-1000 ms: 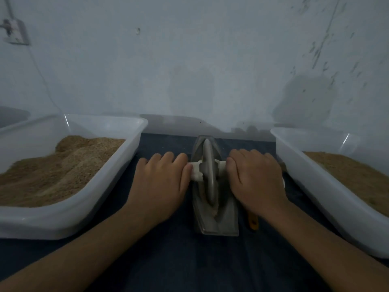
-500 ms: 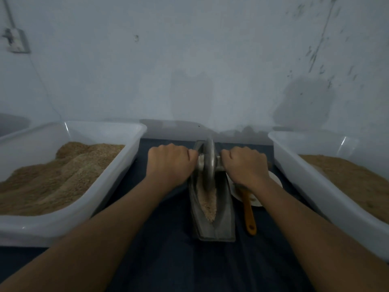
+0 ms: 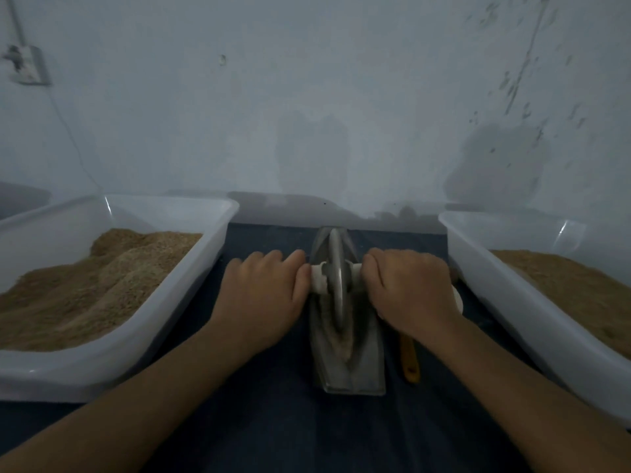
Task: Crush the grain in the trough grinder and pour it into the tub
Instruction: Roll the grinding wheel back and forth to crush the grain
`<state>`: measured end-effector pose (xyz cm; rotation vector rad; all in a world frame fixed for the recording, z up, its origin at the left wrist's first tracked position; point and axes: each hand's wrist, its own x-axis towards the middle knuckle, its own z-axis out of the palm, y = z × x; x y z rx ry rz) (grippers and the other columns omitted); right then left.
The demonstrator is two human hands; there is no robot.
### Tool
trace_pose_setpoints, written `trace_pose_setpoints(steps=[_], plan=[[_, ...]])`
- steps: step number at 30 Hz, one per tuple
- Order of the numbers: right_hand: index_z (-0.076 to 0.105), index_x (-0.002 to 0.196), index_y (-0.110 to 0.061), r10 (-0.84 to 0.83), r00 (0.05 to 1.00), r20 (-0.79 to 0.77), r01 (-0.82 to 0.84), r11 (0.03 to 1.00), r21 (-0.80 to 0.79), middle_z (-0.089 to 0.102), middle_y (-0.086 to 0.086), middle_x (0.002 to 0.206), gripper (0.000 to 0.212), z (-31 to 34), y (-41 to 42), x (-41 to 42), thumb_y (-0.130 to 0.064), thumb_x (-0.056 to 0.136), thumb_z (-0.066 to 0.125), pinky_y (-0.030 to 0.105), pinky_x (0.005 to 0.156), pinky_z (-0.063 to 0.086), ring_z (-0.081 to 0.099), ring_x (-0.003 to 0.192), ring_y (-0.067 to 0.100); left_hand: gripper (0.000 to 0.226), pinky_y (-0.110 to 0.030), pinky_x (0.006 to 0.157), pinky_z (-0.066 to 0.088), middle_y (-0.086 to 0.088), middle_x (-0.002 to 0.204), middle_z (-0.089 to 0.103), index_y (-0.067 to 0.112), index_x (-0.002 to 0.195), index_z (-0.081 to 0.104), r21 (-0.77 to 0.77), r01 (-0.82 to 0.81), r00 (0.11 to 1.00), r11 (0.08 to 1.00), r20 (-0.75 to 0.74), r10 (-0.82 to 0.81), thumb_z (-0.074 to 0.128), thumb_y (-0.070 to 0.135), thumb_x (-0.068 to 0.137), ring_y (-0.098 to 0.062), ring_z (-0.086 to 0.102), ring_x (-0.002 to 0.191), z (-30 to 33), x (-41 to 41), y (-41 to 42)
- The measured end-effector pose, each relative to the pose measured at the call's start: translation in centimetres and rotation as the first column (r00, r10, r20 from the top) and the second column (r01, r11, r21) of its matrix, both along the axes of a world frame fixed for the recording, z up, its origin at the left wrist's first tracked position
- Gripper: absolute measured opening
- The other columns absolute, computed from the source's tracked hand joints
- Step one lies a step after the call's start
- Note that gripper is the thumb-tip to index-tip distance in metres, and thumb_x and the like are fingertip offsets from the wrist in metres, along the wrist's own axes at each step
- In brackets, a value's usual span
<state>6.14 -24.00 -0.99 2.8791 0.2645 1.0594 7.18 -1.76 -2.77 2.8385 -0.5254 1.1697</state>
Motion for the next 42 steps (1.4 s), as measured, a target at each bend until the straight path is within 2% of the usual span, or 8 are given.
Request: trace_pose_setpoints(steps=[4, 8, 14, 22, 28, 32, 35, 42], plan=[[0.049, 0.072, -0.019, -0.079, 0.976, -0.201, 0.086, 0.996, 0.029, 0.044, -0.004, 0.066, 0.046, 1.6, -0.1, 4.9, -0.038, 0.101, 0.019, 0.033, 0.059, 0.029, 0.041, 0.062, 0.016, 0.023, -0.029, 0.049, 0.018, 0.004, 0.062, 0.039, 0.021, 0.077, 0.042, 0.168, -0.095, 0.995, 0.981, -0.004, 0.097, 0.042, 0.027, 0.099, -0.020, 0.036, 0.051, 0.8, 4.8, -1.0], [0.052, 0.083, -0.017, -0.070, 0.971, -0.230, 0.057, 0.996, -0.063, 0.043, -0.002, 0.068, 0.049, 2.6, 0.2, 6.6, -0.038, 0.093, 0.009, 0.031, 0.052, 0.022, 0.035, 0.058, 0.016, 0.017, -0.030, 0.053, 0.028, -0.001, 0.074, 0.039, 0.018, 0.085, 0.035, 0.254, -0.097, 0.991, 0.962, -0.065, 0.117, 0.039, 0.023, 0.101, -0.023, 0.041, 0.064, 0.8, 6.8, -1.0], [0.045, 0.076, -0.020, -0.023, 0.994, -0.103, 0.015, 0.997, -0.072, 0.035, -0.006, 0.065, 0.034, 1.0, 0.1, 3.0, -0.028, 0.102, 0.026, 0.031, 0.054, 0.026, 0.042, 0.062, 0.020, 0.038, -0.032, 0.054, 0.020, 0.006, 0.068, 0.045, 0.026, 0.081, 0.040, 0.075, -0.098, 0.992, 0.992, -0.073, 0.103, 0.007, 0.038, 0.094, -0.021, 0.039, 0.057, 1.1, 2.7, -1.0], [0.032, 0.077, -0.029, 0.106, 0.982, 0.154, -0.108, 0.994, 0.002, 0.029, -0.012, 0.069, 0.027, -0.6, -0.3, -4.3, -0.033, 0.104, 0.029, 0.035, 0.062, 0.019, 0.028, 0.061, 0.015, 0.020, -0.037, 0.065, 0.026, 0.008, 0.082, 0.039, 0.032, 0.091, 0.033, -0.017, 0.053, 0.997, 0.998, 0.051, -0.052, 0.025, 0.040, 0.108, -0.017, 0.034, 0.069, -1.2, -3.0, 1.2], [0.044, 0.073, -0.023, -0.037, 0.998, -0.043, 0.036, 0.999, -0.019, 0.035, -0.009, 0.062, 0.044, 0.0, -0.2, 0.5, -0.037, 0.099, 0.012, 0.032, 0.054, 0.026, 0.036, 0.054, 0.014, 0.034, -0.035, 0.058, 0.028, 0.007, 0.067, 0.044, 0.027, 0.079, 0.039, 0.002, -0.017, 1.000, 1.000, 0.001, 0.017, 0.017, 0.040, 0.102, -0.020, 0.042, 0.058, 0.3, 1.3, -0.4], [0.052, 0.075, -0.016, -0.078, 0.972, -0.223, 0.094, 0.994, 0.063, 0.046, -0.002, 0.068, 0.045, 0.9, -0.8, 6.0, -0.036, 0.102, 0.023, 0.032, 0.056, 0.024, 0.040, 0.060, 0.017, 0.030, -0.029, 0.055, 0.027, 0.004, 0.067, 0.038, 0.021, 0.078, 0.039, 0.190, -0.091, 0.993, 0.978, -0.058, 0.104, 0.015, 0.027, 0.095, -0.018, 0.040, 0.059, 1.7, 5.4, -1.8], [0.057, 0.076, -0.014, -0.067, 0.953, -0.295, 0.124, 0.976, 0.178, 0.050, 0.000, 0.070, 0.048, 1.1, -1.0, 7.4, -0.040, 0.104, 0.027, 0.033, 0.057, 0.025, 0.043, 0.062, 0.018, 0.051, -0.029, 0.058, 0.036, 0.002, 0.065, 0.033, 0.020, 0.078, 0.040, 0.183, -0.033, 0.992, 0.983, -0.113, 0.054, -0.008, 0.033, 0.080, -0.023, 0.044, 0.064, 2.9, 6.8, -2.2], [0.046, 0.069, -0.023, -0.015, 0.999, -0.051, 0.017, 0.999, 0.038, 0.041, -0.008, 0.060, 0.047, 0.3, -0.3, 1.9, -0.040, 0.100, 0.015, 0.032, 0.054, 0.022, 0.038, 0.053, 0.013, 0.039, -0.036, 0.061, 0.036, 0.006, 0.067, 0.051, 0.025, 0.075, 0.042, -0.015, -0.026, 0.997, 1.000, -0.068, 0.025, 0.013, 0.039, 0.098, -0.022, 0.047, 0.058, 0.4, 2.7, -0.6]])
